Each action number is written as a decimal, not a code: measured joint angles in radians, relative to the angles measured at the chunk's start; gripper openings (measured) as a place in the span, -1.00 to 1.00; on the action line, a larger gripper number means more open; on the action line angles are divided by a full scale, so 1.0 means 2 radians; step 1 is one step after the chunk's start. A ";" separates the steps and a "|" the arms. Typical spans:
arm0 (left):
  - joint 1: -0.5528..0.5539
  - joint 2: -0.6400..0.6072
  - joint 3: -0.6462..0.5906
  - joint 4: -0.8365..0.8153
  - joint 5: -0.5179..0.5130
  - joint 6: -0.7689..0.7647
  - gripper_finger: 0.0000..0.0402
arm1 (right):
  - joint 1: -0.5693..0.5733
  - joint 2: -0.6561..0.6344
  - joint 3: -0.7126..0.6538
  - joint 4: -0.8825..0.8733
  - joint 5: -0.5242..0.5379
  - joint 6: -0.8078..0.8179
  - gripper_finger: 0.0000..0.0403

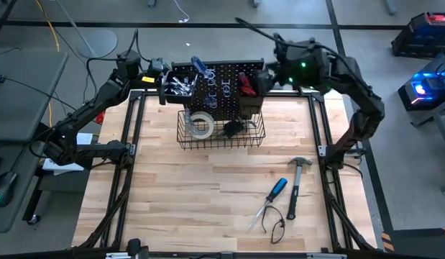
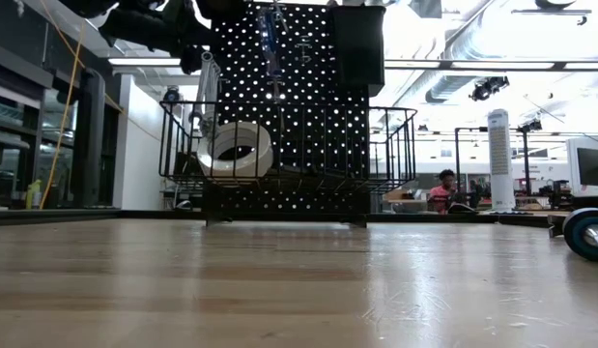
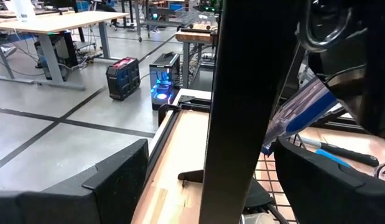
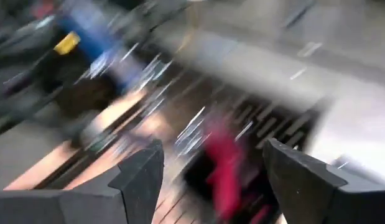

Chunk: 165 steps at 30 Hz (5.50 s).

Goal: Hang tools onto peg board
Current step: Hang the blue screwdriver on the peg board

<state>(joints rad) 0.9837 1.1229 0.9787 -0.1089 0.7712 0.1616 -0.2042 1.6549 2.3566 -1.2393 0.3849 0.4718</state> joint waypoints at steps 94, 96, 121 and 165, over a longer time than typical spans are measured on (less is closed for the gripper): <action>0.003 0.000 0.000 0.000 -0.025 0.003 0.61 | 0.252 -0.063 -0.239 0.248 0.239 0.133 -0.48; 0.003 0.000 0.000 0.000 -0.025 0.003 0.61 | 0.224 -0.062 -0.233 0.339 0.252 0.009 -0.48; 0.002 0.000 0.000 0.000 -0.047 0.005 0.61 | 0.055 -0.024 -0.232 0.463 0.171 -0.222 -0.48; 0.002 0.000 0.000 -0.003 -0.009 0.035 0.61 | 0.034 -0.009 -0.232 0.373 0.126 -0.161 0.17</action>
<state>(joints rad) 0.9878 1.1235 0.9784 -0.1150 0.7528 0.2316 -0.1368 1.6375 1.8931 -0.4942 0.6379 0.1503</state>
